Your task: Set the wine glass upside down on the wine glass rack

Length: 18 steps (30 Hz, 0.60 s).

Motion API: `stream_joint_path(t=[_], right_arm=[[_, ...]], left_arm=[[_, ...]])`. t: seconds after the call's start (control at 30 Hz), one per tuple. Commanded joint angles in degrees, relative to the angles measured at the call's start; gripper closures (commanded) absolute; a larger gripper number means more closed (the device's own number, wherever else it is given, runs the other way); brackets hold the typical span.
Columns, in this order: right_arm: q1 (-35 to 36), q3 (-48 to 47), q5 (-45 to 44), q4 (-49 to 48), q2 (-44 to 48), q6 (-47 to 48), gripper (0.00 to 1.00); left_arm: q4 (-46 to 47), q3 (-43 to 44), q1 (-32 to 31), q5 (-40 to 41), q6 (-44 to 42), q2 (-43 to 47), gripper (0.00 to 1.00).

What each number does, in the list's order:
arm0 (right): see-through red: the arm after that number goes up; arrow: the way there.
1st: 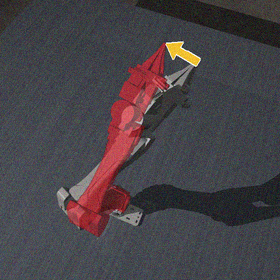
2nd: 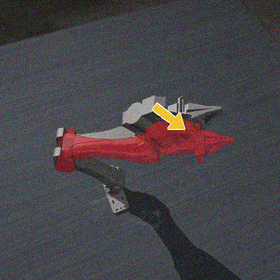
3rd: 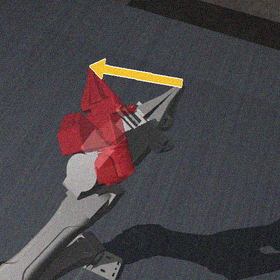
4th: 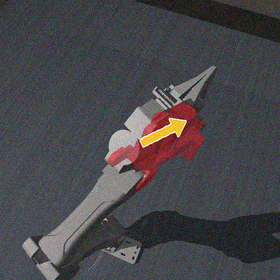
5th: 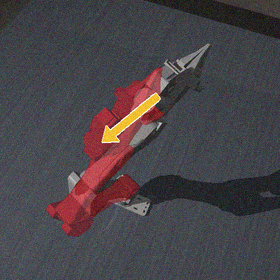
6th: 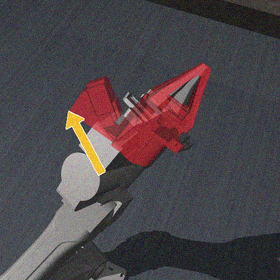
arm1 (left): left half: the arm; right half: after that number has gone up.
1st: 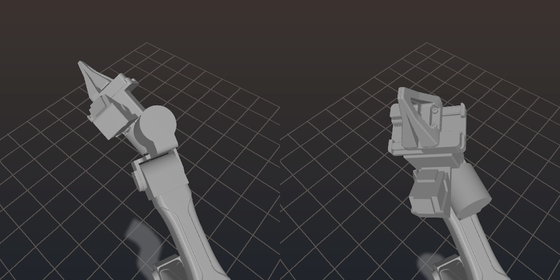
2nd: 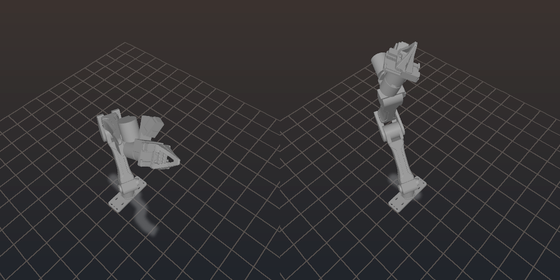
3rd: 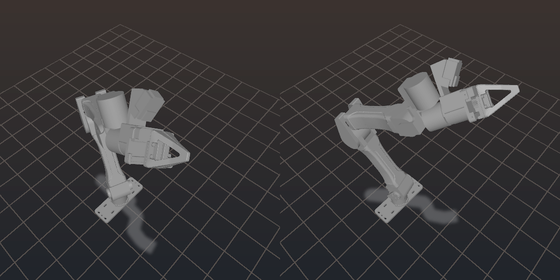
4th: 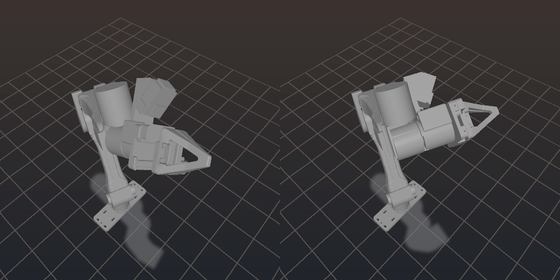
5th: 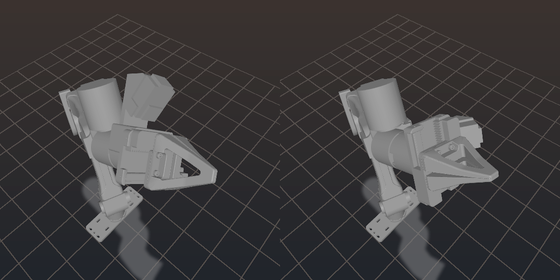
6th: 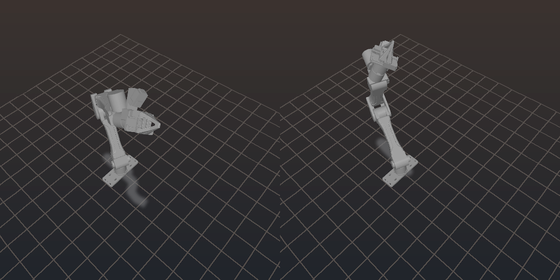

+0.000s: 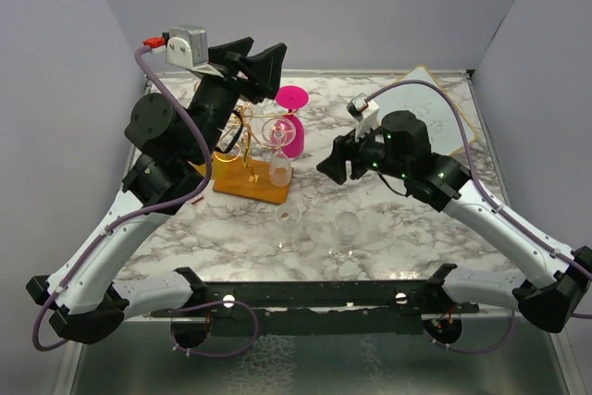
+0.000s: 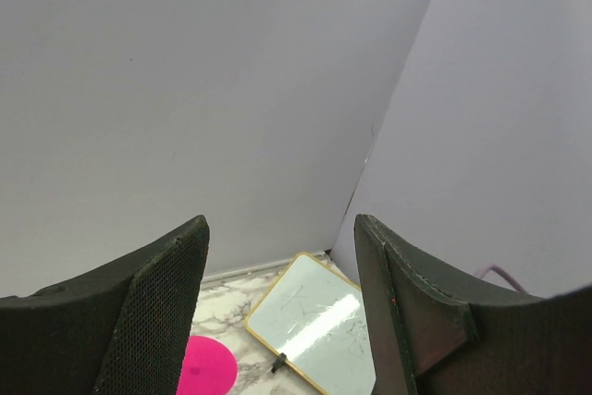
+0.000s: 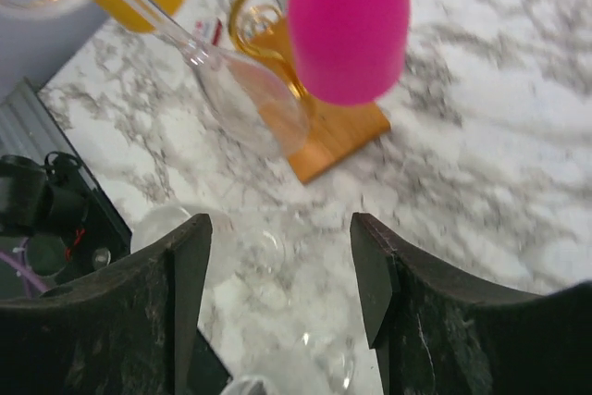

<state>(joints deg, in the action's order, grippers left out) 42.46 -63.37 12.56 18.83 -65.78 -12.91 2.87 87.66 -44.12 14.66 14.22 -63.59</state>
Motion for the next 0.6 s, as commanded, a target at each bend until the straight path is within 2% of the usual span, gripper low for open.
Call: stream_joint_path(t=[0.0, 0.27, 0.33, 0.43, 0.57], right_arm=[[0.35, -7.80, -9.00, 30.74, -1.50, -5.82, 0.39], [0.34, -13.93, -11.43, 48.61, -0.97, -7.70, 0.39], [0.30, -13.71, -10.21, 50.11, -0.93, -6.41, 0.39], [0.33, -12.23, -3.35, 50.16, 0.00, -3.17, 0.42], [0.34, -9.64, -1.85, 49.64, 0.79, -2.69, 0.45]], left_arm=[[-0.29, -2.10, -0.18, 0.82, 0.27, 1.91, 0.33], [-0.34, -3.81, -0.18, 0.81, 0.57, 2.50, 0.33], [-0.39, -3.64, -0.18, 0.81, 0.40, 2.34, 0.33], [-0.47, -3.38, -0.18, 0.79, 0.12, 2.05, 0.33], [-0.45, -3.12, -0.18, 0.88, -0.07, 1.81, 0.33]])
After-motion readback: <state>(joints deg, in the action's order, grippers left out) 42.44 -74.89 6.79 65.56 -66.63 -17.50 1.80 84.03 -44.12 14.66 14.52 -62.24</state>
